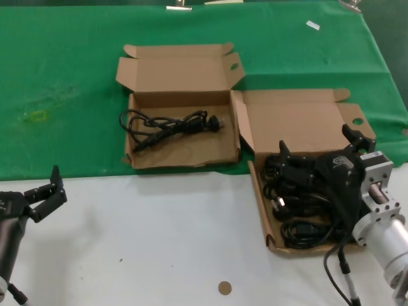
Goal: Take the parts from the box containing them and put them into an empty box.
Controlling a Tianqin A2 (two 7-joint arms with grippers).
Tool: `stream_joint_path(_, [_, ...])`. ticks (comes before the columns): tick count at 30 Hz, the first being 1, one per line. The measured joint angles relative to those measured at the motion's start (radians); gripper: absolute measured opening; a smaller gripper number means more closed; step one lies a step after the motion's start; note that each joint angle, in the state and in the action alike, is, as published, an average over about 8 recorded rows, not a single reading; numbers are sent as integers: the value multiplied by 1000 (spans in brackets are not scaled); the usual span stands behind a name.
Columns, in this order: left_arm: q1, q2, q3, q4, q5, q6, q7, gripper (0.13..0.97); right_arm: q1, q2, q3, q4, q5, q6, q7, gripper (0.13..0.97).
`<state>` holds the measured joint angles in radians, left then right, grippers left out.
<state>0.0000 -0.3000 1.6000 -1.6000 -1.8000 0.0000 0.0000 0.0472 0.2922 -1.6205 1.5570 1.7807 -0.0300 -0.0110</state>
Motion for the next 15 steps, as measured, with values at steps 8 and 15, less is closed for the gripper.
stream_joint_path(8, [0, 0, 0, 0, 0, 0, 0, 966, 0, 0, 0, 0, 0, 0, 0, 966])
stream_joint_path(15, [0, 0, 0, 0, 0, 0, 0, 966, 0, 0, 0, 0, 0, 0, 0, 966])
